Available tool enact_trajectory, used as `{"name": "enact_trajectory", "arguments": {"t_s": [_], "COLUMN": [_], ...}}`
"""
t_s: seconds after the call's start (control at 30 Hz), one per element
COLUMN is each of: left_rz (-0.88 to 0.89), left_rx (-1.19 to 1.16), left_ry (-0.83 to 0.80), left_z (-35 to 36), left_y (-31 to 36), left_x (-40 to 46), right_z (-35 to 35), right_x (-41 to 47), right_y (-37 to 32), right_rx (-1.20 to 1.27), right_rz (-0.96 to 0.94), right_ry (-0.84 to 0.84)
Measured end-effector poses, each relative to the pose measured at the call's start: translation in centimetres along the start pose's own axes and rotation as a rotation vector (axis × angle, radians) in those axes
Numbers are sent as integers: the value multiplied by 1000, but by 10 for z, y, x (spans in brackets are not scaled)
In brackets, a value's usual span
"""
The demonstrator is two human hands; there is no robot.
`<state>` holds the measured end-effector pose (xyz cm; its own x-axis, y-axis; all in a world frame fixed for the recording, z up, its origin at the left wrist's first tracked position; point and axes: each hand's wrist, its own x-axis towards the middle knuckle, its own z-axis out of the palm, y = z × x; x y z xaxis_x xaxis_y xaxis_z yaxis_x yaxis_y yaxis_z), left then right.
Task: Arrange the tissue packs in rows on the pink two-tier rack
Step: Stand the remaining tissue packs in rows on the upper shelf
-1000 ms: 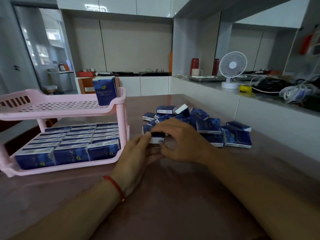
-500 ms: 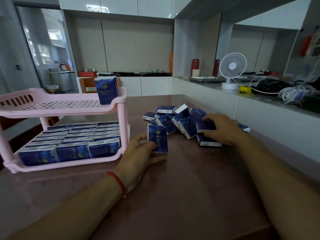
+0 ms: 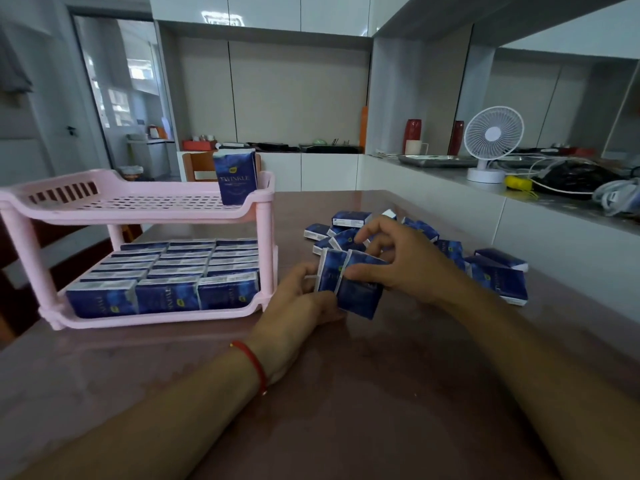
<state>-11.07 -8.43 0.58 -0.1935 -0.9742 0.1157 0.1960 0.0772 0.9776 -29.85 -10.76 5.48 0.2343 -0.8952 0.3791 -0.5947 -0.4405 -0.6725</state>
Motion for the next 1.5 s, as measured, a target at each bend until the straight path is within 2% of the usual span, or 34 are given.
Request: {"name": "enact_trajectory", "arguments": {"t_s": [0.17,0.23,0.3,0.37,0.53,0.73,0.93,1.03,1.13,1.33,1.5], "left_rz": [86,98,114,140,222,481,451,473,516,481,368], "left_rx": [220,201,169,158,215,641,619,476,454,690,756], "left_ry": [-46,-34,-21,-17,-47,27,122,146,175,282,242], "left_z": [-5,-4,-5,-6,-10,-16,-42,-62,-84,-114,-120], "left_y": [-1,-1,0,0,4,33,80,116,149,174,173], "left_x": [-2,-3,-4,-5,-9,-24,-45,-49,-40,-1,24], "right_z": [11,12,7,1,4,7,17,23,29,32,40], "right_x": [-1,0,0,0,-4,-8,1,3,3,4,6], "right_y": [-1,1,2,5,-3,-11,-7,0,1,3,8], "right_rx": [-38,3,146,276,378,395,615,583,540,464,408], "right_rz": [-176,-134,-48,-44,-79,-148,-189,-198,-209,-183,-152], "right_ry": [17,-15,-100,-176,-136,-147,-99,-95,-90,-81,-62]}}
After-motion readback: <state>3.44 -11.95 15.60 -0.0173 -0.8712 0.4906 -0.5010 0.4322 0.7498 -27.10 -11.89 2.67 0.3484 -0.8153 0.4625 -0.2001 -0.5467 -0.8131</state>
